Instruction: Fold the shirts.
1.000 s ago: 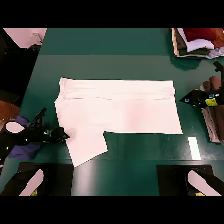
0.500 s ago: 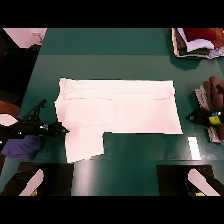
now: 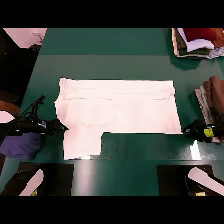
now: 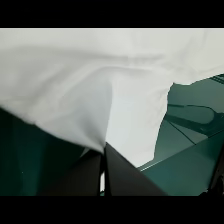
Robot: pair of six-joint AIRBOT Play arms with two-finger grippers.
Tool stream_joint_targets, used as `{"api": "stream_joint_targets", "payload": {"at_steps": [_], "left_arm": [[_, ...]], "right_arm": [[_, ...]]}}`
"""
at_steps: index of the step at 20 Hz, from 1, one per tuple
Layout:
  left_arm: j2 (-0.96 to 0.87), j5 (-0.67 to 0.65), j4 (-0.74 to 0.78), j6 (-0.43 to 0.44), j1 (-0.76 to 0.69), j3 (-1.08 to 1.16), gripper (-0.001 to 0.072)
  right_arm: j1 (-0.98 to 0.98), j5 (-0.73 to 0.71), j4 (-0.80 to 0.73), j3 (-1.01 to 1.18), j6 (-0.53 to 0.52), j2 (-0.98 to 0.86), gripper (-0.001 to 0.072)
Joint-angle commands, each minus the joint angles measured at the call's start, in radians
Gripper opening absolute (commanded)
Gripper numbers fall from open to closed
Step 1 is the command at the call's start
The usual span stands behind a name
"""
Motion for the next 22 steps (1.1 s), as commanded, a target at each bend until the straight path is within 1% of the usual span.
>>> {"api": "stream_joint_targets", "payload": {"at_steps": [1, 2, 3, 5, 6, 7, 10, 14, 16, 19, 22], "left_arm": [[0.001, 0.001, 0.000, 0.000, 0.000, 0.002, 0.0024], [0.001, 0.001, 0.000, 0.000, 0.000, 0.002, 0.0024], [0.001, 0.000, 0.000, 0.000, 0.000, 0.002, 0.0024], [0.001, -0.005, 0.001, 0.000, 0.000, 0.002, 0.0024], [0.001, -0.010, 0.002, 0.000, 0.000, 0.002, 0.0024], [0.001, -0.019, 0.003, 0.000, 0.000, 0.002, 0.0023], [0.002, -0.096, 0.007, -0.001, 0.000, 0.018, 0.0022], [0.005, -0.214, 0.004, -0.004, 0.000, 0.040, 0.0021], [0.057, -0.229, 0.002, -0.026, 0.000, 0.039, 0.0021], [0.165, -0.229, -0.006, -0.104, -0.002, 0.042, 0.0022], [0.165, -0.211, -0.042, -0.124, -0.002, 0.090, 0.0022]], "right_arm": [[0.022, -0.046, 0.040, -0.008, -0.005, -0.047, 0.0384], [0.045, -0.055, 0.042, -0.008, -0.005, -0.061, 0.0383], [0.068, -0.065, 0.042, -0.008, -0.005, -0.072, 0.0359], [0.101, -0.082, 0.037, -0.008, -0.005, -0.078, 0.0226], [0.111, -0.089, 0.035, -0.008, -0.007, -0.066, 0.0100], [0.119, -0.090, 0.016, -0.008, -0.008, -0.045, 0.0015], [0.111, -0.041, -0.050, -0.007, -0.007, 0.075, 0.0014], [0.087, 0.142, -0.147, -0.008, 0.006, 0.286, 0.0014], [0.087, 0.207, -0.206, -0.008, 0.026, 0.392, 0.0014], [0.088, 0.226, -0.238, -0.005, 0.076, 0.523, 0.0014], [0.145, 0.212, -0.233, 0.041, 0.091, 0.562, 0.0014]]}}
